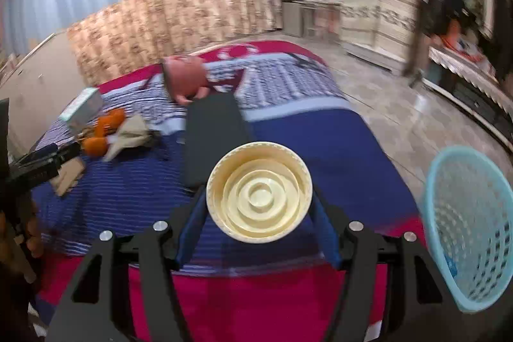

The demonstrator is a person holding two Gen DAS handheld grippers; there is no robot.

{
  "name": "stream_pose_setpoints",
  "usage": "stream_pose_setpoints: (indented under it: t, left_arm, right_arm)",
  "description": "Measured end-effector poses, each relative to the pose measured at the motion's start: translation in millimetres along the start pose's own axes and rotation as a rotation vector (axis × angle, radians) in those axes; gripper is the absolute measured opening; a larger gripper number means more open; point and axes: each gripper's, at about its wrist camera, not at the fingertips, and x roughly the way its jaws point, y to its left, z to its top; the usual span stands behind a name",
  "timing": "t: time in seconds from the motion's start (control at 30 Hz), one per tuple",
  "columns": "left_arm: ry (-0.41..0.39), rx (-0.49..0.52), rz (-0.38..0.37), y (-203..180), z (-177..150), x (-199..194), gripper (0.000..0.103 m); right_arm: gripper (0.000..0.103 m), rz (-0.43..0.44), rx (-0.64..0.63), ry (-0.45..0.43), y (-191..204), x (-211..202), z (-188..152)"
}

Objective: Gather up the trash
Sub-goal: 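Grasp the cream round bowl with the right gripper while the left grasps an orange fruit, then carry the bowl and the orange fruit over the wastebasket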

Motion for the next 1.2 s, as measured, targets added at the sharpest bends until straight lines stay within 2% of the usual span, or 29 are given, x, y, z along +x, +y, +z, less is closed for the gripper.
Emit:
stream_pose_setpoints:
  t: [0.07, 0.23, 0.3, 0.33, 0.37, 0.47, 0.77, 0.97, 1.2]
  left_arm:
    - [0.023, 0.0, -0.007, -3.7, 2.8, 9.0, 0.069]
    - [0.089, 0.002, 0.013, -12.9, 7.1, 33.8, 0.064]
    - [0.116, -0.001, 0.014, -16.0, 8.3, 44.1, 0.055]
    - [0.121, -0.002, 0.009, -17.0, 8.5, 46.5, 0.044]
    - [0.125, -0.003, 0.015, -17.7, 8.9, 48.9, 0.039]
    - [0.107, -0.014, 0.021, -17.6, 10.2, 43.4, 0.033]
    - [-0.02, 0.025, 0.015, -43.8, 18.0, -8.5, 0.032]
    - [-0.114, 0.071, -0.029, -78.1, 25.3, -41.1, 0.032]
    - [-0.144, 0.121, -0.087, -125.9, 27.2, -52.6, 0.032]
  right_arm:
    - [0.062, -0.006, 0.032, 0.009, -13.3, 3.2, -1.5]
    - [0.062, 0.004, 0.062, -0.037, -24.7, -4.1, 5.9]
    - [0.062, 0.006, 0.077, -0.047, -26.4, -6.1, 6.0]
    - [0.062, 0.005, 0.085, -0.049, -28.9, -6.3, 5.8]
    - [0.062, 0.004, 0.09, -0.05, -29.7, -7.0, 5.9]
    - [0.062, -0.006, 0.105, -0.06, -37.4, -11.2, 5.1]
    - [0.062, -0.023, 0.134, -0.091, -53.7, -23.3, 2.2]
    - [0.062, -0.051, 0.171, -0.132, -73.6, -40.4, 1.8]
    - [0.062, -0.157, 0.253, -0.186, -121.5, -66.7, 0.0]
